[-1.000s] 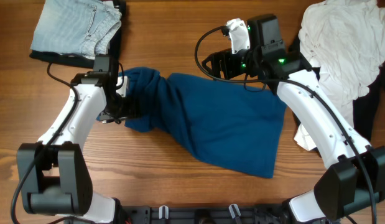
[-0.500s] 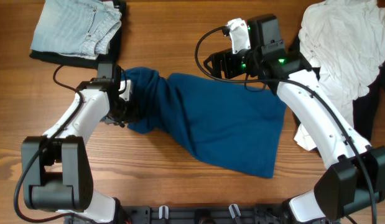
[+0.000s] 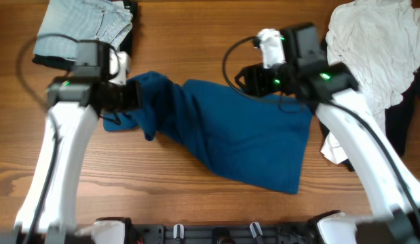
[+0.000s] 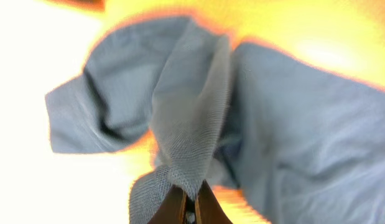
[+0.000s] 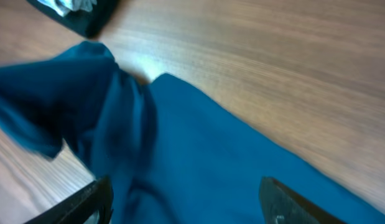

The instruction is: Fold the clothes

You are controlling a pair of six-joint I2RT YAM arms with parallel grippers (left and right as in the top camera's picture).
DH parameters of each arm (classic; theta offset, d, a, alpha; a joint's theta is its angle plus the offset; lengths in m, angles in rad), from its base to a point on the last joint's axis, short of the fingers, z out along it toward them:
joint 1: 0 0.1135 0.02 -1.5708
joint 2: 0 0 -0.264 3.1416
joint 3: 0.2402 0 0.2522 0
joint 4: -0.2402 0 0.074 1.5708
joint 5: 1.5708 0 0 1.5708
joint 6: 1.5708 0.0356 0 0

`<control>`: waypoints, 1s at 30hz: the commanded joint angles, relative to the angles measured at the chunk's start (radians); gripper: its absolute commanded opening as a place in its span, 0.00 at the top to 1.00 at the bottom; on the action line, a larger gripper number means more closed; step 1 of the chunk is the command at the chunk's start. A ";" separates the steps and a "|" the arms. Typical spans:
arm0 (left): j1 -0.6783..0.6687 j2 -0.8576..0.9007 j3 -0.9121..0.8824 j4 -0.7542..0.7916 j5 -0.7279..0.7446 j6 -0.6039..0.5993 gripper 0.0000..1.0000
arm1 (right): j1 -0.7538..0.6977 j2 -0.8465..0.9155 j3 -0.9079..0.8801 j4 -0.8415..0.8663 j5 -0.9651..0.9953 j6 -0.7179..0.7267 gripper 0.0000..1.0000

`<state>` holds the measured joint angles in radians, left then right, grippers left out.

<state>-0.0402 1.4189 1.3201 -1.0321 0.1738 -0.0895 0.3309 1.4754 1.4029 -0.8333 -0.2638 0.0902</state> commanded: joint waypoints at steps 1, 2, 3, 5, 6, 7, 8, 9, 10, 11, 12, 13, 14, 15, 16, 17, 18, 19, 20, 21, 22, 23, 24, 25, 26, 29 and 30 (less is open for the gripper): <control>0.001 -0.161 0.043 0.004 -0.106 -0.032 0.96 | 0.001 -0.146 0.005 -0.182 0.111 0.151 0.25; 0.001 -0.190 0.043 0.007 -0.133 -0.032 0.96 | 0.001 -0.165 0.005 -0.241 0.111 0.185 0.25; 0.001 -0.217 0.042 0.014 -0.170 -0.040 0.96 | 0.002 -0.181 0.005 -0.329 0.111 0.235 0.24; 0.001 -0.241 0.043 0.031 -0.248 -0.070 0.96 | 0.002 -0.185 0.004 -0.456 0.111 0.321 0.18; 0.001 -0.242 0.042 0.049 -0.285 -0.097 0.96 | 0.002 -0.185 0.000 -0.499 0.111 0.342 0.16; 0.005 -0.238 0.042 0.095 -0.304 -0.126 0.96 | 0.002 -0.185 -0.005 -0.572 0.111 0.362 0.15; 0.010 -0.231 0.042 0.153 -0.303 -0.150 0.96 | 0.003 -0.185 -0.009 -0.609 0.111 0.365 0.14; 0.014 -0.226 0.042 0.193 -0.303 -0.155 0.96 | 0.006 -0.185 -0.013 -0.632 0.111 0.369 0.14; 0.014 -0.219 0.042 0.243 -0.303 -0.155 0.96 | 0.017 -0.185 -0.026 -0.656 0.111 0.387 0.14; 0.014 -0.209 0.042 0.310 -0.302 -0.156 0.96 | 0.034 -0.185 -0.046 -0.664 0.107 0.402 0.14; 0.014 -0.199 0.042 0.375 -0.302 -0.159 0.96 | 0.063 -0.185 -0.087 -0.661 0.107 0.429 0.14; 0.014 -0.193 0.042 0.422 -0.302 -0.164 0.96 | 0.090 -0.185 -0.129 -0.646 0.107 0.460 0.14; 0.014 -0.187 0.042 0.463 -0.302 -0.178 0.96 | 0.121 -0.185 -0.182 -0.619 0.106 0.498 0.13; 0.014 -0.185 0.042 0.500 -0.296 -0.185 0.96 | 0.152 -0.185 -0.245 -0.583 0.106 0.528 0.13; 0.014 -0.184 0.042 0.522 -0.289 -0.185 0.96 | 0.176 -0.185 -0.301 -0.548 0.106 0.568 0.14; 0.014 -0.183 0.042 0.538 -0.276 -0.185 0.96 | 0.202 -0.185 -0.372 -0.506 0.103 0.619 0.14; 0.014 -0.183 0.042 0.544 -0.267 -0.185 0.96 | 0.215 -0.185 -0.413 -0.479 0.095 0.640 0.16; 0.014 -0.183 0.042 0.546 -0.257 -0.185 0.96 | 0.232 -0.185 -0.488 -0.422 0.065 0.663 0.18; 0.014 -0.183 0.042 0.546 -0.249 -0.185 0.96 | 0.238 -0.185 -0.521 -0.391 0.048 0.673 0.21; 0.014 -0.183 0.042 0.543 -0.239 -0.185 0.96 | 0.245 -0.185 -0.571 -0.334 0.029 0.678 0.25; 0.014 -0.182 0.042 0.538 -0.219 -0.185 0.96 | 0.246 -0.185 -0.618 -0.265 0.014 0.682 0.29; 0.014 -0.180 0.042 0.530 -0.201 -0.185 0.96 | 0.247 -0.180 -0.653 -0.206 0.004 0.684 0.32; 0.014 -0.179 0.042 0.520 -0.185 -0.185 0.96 | 0.247 -0.171 -0.683 -0.156 -0.006 0.684 0.33; 0.014 -0.177 0.042 0.510 -0.177 -0.185 0.96 | 0.247 -0.157 -0.701 -0.127 -0.007 0.683 0.34; 0.014 -0.174 0.042 0.491 -0.166 -0.185 0.96 | 0.247 -0.121 -0.719 -0.092 -0.006 0.663 0.34; 0.014 -0.167 0.042 0.458 -0.166 -0.185 0.96 | 0.248 -0.037 -0.724 -0.031 -0.006 0.618 0.35; 0.014 -0.166 0.042 0.449 -0.166 -0.184 0.96 | 0.249 -0.014 -0.724 -0.014 -0.006 0.611 0.35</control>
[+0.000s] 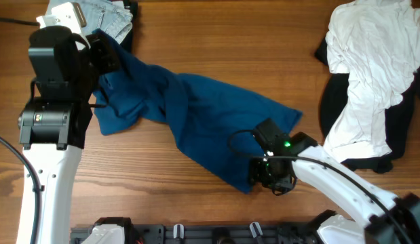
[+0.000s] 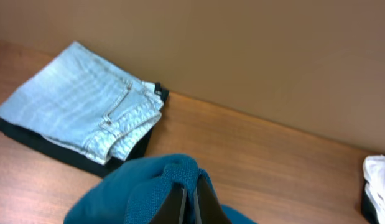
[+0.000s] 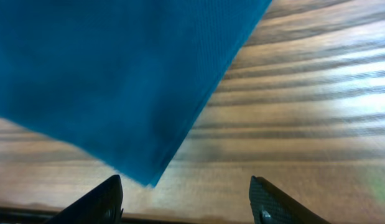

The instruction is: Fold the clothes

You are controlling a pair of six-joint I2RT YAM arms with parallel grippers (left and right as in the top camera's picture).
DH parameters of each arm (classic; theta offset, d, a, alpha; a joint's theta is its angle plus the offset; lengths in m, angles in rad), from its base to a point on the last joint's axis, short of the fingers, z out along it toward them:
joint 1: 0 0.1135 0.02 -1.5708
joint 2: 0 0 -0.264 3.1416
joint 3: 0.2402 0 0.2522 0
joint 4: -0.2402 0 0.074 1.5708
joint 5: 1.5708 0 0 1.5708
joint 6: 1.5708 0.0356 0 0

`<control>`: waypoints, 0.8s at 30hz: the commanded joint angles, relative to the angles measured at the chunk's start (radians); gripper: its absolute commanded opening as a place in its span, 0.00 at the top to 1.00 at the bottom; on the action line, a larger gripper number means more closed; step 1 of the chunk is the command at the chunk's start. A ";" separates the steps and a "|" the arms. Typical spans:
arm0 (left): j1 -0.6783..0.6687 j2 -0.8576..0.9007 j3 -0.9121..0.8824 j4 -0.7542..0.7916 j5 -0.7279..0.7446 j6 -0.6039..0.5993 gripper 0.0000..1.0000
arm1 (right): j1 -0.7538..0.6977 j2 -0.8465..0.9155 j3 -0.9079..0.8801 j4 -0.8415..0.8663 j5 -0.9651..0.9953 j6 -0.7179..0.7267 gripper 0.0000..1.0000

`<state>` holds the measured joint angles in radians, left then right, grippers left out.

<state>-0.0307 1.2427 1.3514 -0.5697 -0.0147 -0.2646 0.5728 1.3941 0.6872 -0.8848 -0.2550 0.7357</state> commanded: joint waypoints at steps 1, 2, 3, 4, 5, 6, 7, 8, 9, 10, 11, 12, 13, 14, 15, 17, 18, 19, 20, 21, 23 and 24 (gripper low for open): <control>0.005 0.011 0.010 -0.020 0.022 -0.009 0.96 | 0.009 0.095 -0.009 0.057 -0.015 -0.038 0.35; 0.005 0.011 0.010 -0.027 0.022 -0.009 0.96 | 0.014 0.125 -0.009 0.078 -0.015 -0.042 0.35; 0.005 0.011 0.010 -0.030 0.022 -0.009 0.96 | 0.018 0.144 -0.009 0.092 -0.015 -0.046 0.36; 0.005 0.011 0.010 -0.033 0.022 -0.009 0.96 | 0.021 0.166 -0.009 0.108 -0.016 -0.045 0.39; 0.005 0.011 0.010 -0.035 0.022 -0.009 0.96 | 0.022 0.173 -0.009 0.119 -0.015 -0.045 0.46; 0.005 0.011 0.010 -0.037 0.022 -0.009 0.96 | 0.022 0.172 -0.008 0.122 -0.011 -0.045 0.57; 0.005 0.010 0.010 -0.037 0.022 -0.009 0.96 | 0.022 0.168 -0.002 0.122 -0.006 -0.045 0.66; 0.005 0.010 0.010 -0.037 0.022 -0.009 0.96 | 0.022 0.161 0.013 0.120 0.013 -0.045 0.87; 0.005 0.010 0.010 -0.037 0.021 -0.009 0.96 | 0.021 0.151 0.029 0.116 0.038 -0.045 0.91; 0.005 0.010 0.010 -0.037 0.021 -0.008 0.96 | 0.018 0.134 0.051 0.105 0.063 -0.044 0.95; 0.005 0.010 0.010 -0.037 0.020 -0.005 0.96 | 0.009 0.116 0.070 0.088 0.082 -0.045 0.96; 0.005 0.010 0.010 -0.037 0.011 -0.005 0.96 | -0.008 0.093 0.101 0.053 0.107 -0.049 0.96; 0.005 0.008 0.010 -0.037 -0.011 -0.004 0.96 | -0.031 0.063 0.138 0.002 0.135 -0.056 0.96; 0.005 0.001 0.010 -0.037 -0.038 -0.001 0.96 | -0.063 0.017 0.197 -0.085 0.180 -0.078 0.96; 0.005 -0.011 0.010 -0.037 -0.068 -0.001 0.96 | -0.088 -0.021 0.243 -0.151 0.209 -0.086 0.96; 0.005 -0.061 0.010 -0.053 -0.085 0.047 0.96 | -0.152 -0.137 0.365 -0.301 0.231 -0.136 0.96; 0.005 -0.085 0.010 -0.071 -0.097 0.048 0.96 | -0.180 -0.180 0.407 -0.365 0.224 -0.140 0.96; 0.005 -0.105 0.010 -0.089 -0.111 0.048 0.96 | -0.203 -0.217 0.441 -0.420 0.204 -0.156 0.96; 0.005 -0.133 0.010 -0.119 -0.135 0.048 0.96 | -0.217 -0.244 0.464 -0.466 0.187 -0.158 0.96; 0.005 -0.155 0.010 -0.145 -0.152 0.048 0.96 | -0.227 -0.273 0.485 -0.514 0.169 -0.158 0.96; 0.005 -0.201 0.010 -0.220 -0.179 0.048 0.96 | -0.230 -0.342 0.511 -0.608 0.128 -0.136 0.96; 0.005 -0.217 0.010 -0.256 -0.180 0.048 0.96 | -0.230 -0.372 0.513 -0.640 0.118 -0.116 0.96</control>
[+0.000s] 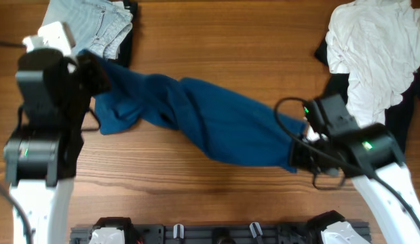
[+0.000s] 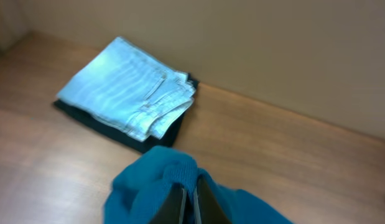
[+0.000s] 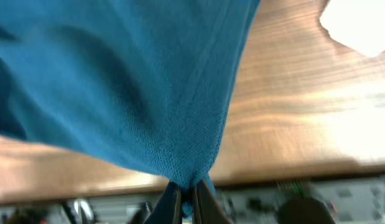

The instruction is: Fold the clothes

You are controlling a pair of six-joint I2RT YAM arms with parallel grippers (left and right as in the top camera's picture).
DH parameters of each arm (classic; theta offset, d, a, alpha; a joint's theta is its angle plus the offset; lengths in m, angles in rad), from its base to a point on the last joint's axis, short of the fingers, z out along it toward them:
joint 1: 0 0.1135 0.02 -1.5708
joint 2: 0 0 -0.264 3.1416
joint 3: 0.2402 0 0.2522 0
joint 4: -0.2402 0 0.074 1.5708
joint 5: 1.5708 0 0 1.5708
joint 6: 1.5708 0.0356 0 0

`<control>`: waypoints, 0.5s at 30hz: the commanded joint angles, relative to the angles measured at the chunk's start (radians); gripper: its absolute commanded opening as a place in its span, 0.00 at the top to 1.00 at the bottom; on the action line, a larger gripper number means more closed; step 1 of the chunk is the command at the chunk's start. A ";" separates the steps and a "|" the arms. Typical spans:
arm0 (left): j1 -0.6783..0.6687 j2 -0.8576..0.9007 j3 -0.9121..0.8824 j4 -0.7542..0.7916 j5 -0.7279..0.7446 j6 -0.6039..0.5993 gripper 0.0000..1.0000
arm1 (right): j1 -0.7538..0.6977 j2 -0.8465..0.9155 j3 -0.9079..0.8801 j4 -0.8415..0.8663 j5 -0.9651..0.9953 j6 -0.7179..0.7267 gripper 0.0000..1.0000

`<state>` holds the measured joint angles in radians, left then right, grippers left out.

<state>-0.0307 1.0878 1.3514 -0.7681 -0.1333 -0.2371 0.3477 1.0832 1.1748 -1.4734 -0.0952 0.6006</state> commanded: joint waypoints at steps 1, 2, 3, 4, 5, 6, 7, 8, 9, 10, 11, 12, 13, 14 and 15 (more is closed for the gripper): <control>0.005 -0.079 0.010 -0.104 -0.072 0.019 0.96 | -0.005 -0.092 0.026 -0.085 -0.044 0.043 0.95; 0.005 -0.087 0.010 -0.134 -0.086 0.019 0.96 | -0.005 -0.116 0.026 -0.105 -0.043 0.057 0.96; 0.005 -0.092 0.010 -0.161 -0.106 0.019 0.96 | -0.005 -0.140 0.026 -0.108 -0.034 0.063 0.96; 0.005 -0.093 0.010 -0.179 -0.135 0.008 0.96 | -0.005 -0.149 0.026 -0.098 -0.008 0.081 0.96; 0.005 -0.090 0.010 -0.183 -0.172 -0.014 0.96 | -0.005 -0.152 0.026 -0.053 0.049 0.092 0.96; 0.005 -0.076 0.010 -0.177 -0.182 -0.023 0.96 | -0.006 -0.142 0.026 -0.001 0.095 0.091 0.96; 0.006 -0.053 0.010 -0.163 -0.182 -0.030 0.96 | -0.012 -0.119 0.026 0.046 0.132 0.089 0.96; 0.008 -0.019 0.010 -0.142 -0.182 -0.033 0.96 | -0.024 -0.079 0.026 0.096 0.171 0.073 0.96; 0.010 0.014 0.010 -0.124 -0.182 -0.033 0.96 | -0.040 -0.031 0.026 0.139 0.209 0.051 0.96; 0.010 0.068 0.010 -0.095 -0.182 -0.033 0.96 | -0.059 0.027 0.026 0.185 0.230 0.024 0.96; 0.010 0.120 0.010 -0.065 -0.182 -0.033 0.96 | -0.089 0.106 0.026 0.245 0.234 -0.020 0.96; 0.010 0.176 0.010 -0.032 -0.182 -0.033 0.96 | -0.117 0.173 0.026 0.298 0.230 -0.053 0.96; 0.010 0.225 0.010 -0.002 -0.182 -0.033 0.96 | -0.149 0.237 0.026 0.351 0.229 -0.086 0.96; 0.010 0.281 0.010 0.036 -0.182 -0.033 0.96 | -0.192 0.317 0.026 0.429 0.211 -0.129 0.96; 0.010 0.327 0.010 0.068 -0.182 -0.033 0.96 | -0.229 0.378 0.026 0.499 0.186 -0.162 0.96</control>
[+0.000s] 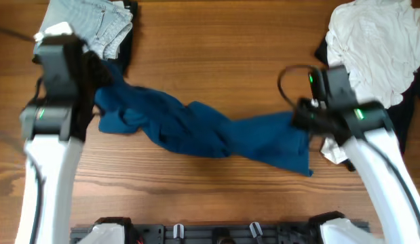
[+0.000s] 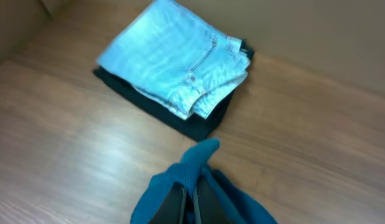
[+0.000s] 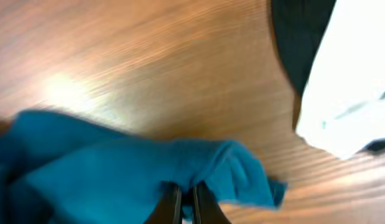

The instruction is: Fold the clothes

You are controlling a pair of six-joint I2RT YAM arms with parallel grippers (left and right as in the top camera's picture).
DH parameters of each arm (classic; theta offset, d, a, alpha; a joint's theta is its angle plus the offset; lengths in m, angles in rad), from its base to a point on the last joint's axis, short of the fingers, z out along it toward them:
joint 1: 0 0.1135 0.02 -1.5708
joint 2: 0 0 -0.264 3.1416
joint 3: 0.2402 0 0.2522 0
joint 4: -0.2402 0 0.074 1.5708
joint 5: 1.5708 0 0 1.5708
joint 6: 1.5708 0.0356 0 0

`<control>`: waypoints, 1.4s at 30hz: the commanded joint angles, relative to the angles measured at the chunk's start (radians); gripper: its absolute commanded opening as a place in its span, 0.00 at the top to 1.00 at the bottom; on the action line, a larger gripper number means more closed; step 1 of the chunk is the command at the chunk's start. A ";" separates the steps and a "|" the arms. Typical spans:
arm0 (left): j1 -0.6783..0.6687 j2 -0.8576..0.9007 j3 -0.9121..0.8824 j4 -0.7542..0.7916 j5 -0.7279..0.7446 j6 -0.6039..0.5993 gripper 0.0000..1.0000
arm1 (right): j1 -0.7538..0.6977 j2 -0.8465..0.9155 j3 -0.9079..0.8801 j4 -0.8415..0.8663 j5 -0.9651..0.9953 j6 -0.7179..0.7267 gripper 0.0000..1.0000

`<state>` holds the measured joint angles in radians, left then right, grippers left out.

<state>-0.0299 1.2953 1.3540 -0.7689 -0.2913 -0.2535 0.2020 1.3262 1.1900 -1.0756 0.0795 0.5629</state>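
Note:
A teal blue garment (image 1: 210, 135) lies stretched across the table in a twisted band from left to right. My left gripper (image 1: 100, 76) is shut on its left end (image 2: 195, 168), near the folded jeans. My right gripper (image 1: 306, 120) is shut on the right end (image 3: 180, 168), beside the clothes pile. In both wrist views the jaws are pinched together with blue cloth between them.
Folded light-blue jeans (image 1: 87, 24) on a dark garment (image 2: 180, 121) sit at the back left corner. A heap of white (image 1: 372, 47) and black clothes (image 1: 399, 129) fills the right side. Bare wooden table (image 1: 216, 61) lies behind and in front of the garment.
My right gripper has moved from the near right to the far side, still holding the cloth. The garment now lies lower, pulled out in a longer, flatter band. The left gripper barely shifted.
First my left gripper held the garment's left end while the right stood open over its far right part. Then the left end was up by the jeans and the right gripper open at the near corner. Later the right gripper gripped that corner, and now the garment is stretched between both.

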 commanded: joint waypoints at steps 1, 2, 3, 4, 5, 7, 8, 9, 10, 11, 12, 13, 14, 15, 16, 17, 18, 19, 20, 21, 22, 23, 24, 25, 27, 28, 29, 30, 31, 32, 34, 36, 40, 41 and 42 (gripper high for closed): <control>0.009 0.155 0.008 0.090 -0.024 -0.017 0.96 | -0.114 0.186 0.010 0.167 -0.014 -0.153 0.96; 0.009 0.187 0.008 0.108 -0.020 -0.017 0.96 | -0.145 0.238 0.010 0.240 -0.053 -0.182 0.96; 0.009 0.220 0.008 0.124 -0.020 -0.017 0.96 | -0.177 0.295 0.010 0.329 -0.116 -0.230 0.96; 0.009 0.238 0.008 0.130 -0.020 -0.017 0.96 | -0.204 0.360 0.010 0.433 -0.167 -0.264 0.96; 0.009 0.260 0.008 0.137 -0.019 -0.017 0.96 | -0.216 0.399 0.010 0.500 -0.194 -0.282 0.96; 0.009 0.272 0.008 0.143 -0.018 -0.017 0.96 | -0.222 0.470 0.011 0.650 -0.237 -0.300 0.96; 0.009 0.272 0.008 0.149 -0.016 -0.017 0.96 | -0.222 0.488 0.011 0.707 -0.248 -0.300 0.96; 0.009 0.272 0.008 0.154 -0.016 -0.017 0.96 | -0.222 0.494 0.011 0.748 -0.257 -0.300 0.94; 0.009 0.271 0.008 0.158 -0.013 -0.017 0.96 | -0.222 0.492 0.011 0.764 -0.257 -0.301 0.76; 0.009 0.271 0.008 0.157 -0.005 -0.017 0.96 | -0.222 0.485 0.018 0.756 -0.255 -0.304 0.52; 0.009 0.271 0.008 0.157 0.011 -0.017 0.96 | -0.222 0.478 0.024 0.737 -0.253 -0.311 0.37; 0.009 0.271 0.008 0.158 0.029 -0.017 0.96 | -0.222 0.470 0.029 0.706 -0.253 -0.325 0.28; 0.009 0.271 0.008 0.158 0.037 -0.017 0.96 | -0.222 0.462 0.030 0.676 -0.250 -0.327 0.26; 0.008 0.271 0.008 0.159 0.040 -0.018 0.96 | -0.222 0.454 0.030 0.631 -0.228 -0.327 0.25; 0.008 0.271 0.008 0.159 0.040 -0.017 0.96 | -0.222 0.451 0.030 0.605 -0.208 -0.327 0.25; 0.008 0.271 0.008 0.159 0.040 -0.017 0.96 | -0.222 0.450 0.030 0.579 -0.193 -0.327 0.25; 0.008 0.271 0.008 0.158 0.040 -0.017 0.96 | -0.222 0.450 0.029 0.546 -0.188 -0.328 0.28; 0.008 0.271 0.008 0.156 0.040 -0.017 0.96 | -0.222 0.450 0.019 0.531 -0.180 -0.330 0.32; 0.008 0.271 0.008 0.153 0.040 -0.017 0.96 | -0.222 0.450 -0.002 0.527 -0.162 -0.332 0.37; 0.008 0.271 0.008 0.152 0.040 -0.017 0.96 | -0.222 0.451 -0.018 0.527 -0.148 -0.331 0.41; 0.008 0.271 0.008 0.152 0.040 -0.017 0.96 | -0.222 0.451 -0.040 0.532 -0.133 -0.328 0.45; 0.008 0.271 0.008 0.152 0.040 -0.017 0.96 | -0.222 0.451 -0.064 0.547 -0.128 -0.327 0.50; 0.008 0.271 0.008 0.152 0.040 -0.017 0.96 | -0.222 0.451 -0.082 0.562 -0.127 -0.328 0.54; 0.008 0.271 0.008 0.152 0.040 -0.017 0.96 | -0.222 0.451 -0.101 0.583 -0.127 -0.327 0.57; 0.008 0.271 0.008 0.150 0.040 -0.017 0.96 | -0.222 0.451 -0.139 0.632 -0.127 -0.327 0.59; 0.008 0.271 0.008 0.148 0.040 -0.017 0.96 | -0.222 0.451 -0.154 0.652 -0.127 -0.328 0.60; 0.008 0.271 0.008 0.145 0.040 -0.017 0.96 | -0.222 0.451 -0.170 0.669 -0.127 -0.327 0.62; 0.008 0.271 0.008 0.141 0.040 -0.017 0.96 | -0.222 0.452 -0.184 0.682 -0.127 -0.327 0.62; 0.008 0.271 0.008 0.137 0.040 -0.017 0.96 | -0.222 0.452 -0.193 0.695 -0.127 -0.327 0.62; 0.008 0.271 0.008 0.134 0.040 -0.017 0.96 | -0.222 0.452 -0.203 0.711 -0.127 -0.327 0.62; 0.008 0.271 0.008 0.133 0.040 -0.017 0.96 | -0.222 0.452 -0.219 0.737 -0.128 -0.325 0.62; 0.008 0.271 0.008 0.133 0.040 -0.017 0.96 | -0.222 0.452 -0.236 0.758 -0.128 -0.323 0.63; 0.008 0.271 0.008 0.133 0.040 -0.017 0.96 | -0.222 0.452 -0.235 0.787 -0.128 -0.315 0.77; 0.008 0.271 0.008 0.133 0.040 -0.017 0.96 | -0.222 0.452 -0.232 0.794 -0.128 -0.315 0.80; 0.008 0.271 0.008 0.134 0.040 -0.017 0.96 | -0.222 0.450 -0.219 0.795 -0.128 -0.316 0.81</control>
<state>-0.0299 1.5711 1.3537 -0.6357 -0.2604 -0.2543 -0.0216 1.8023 0.9615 -0.2893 -0.0624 0.2432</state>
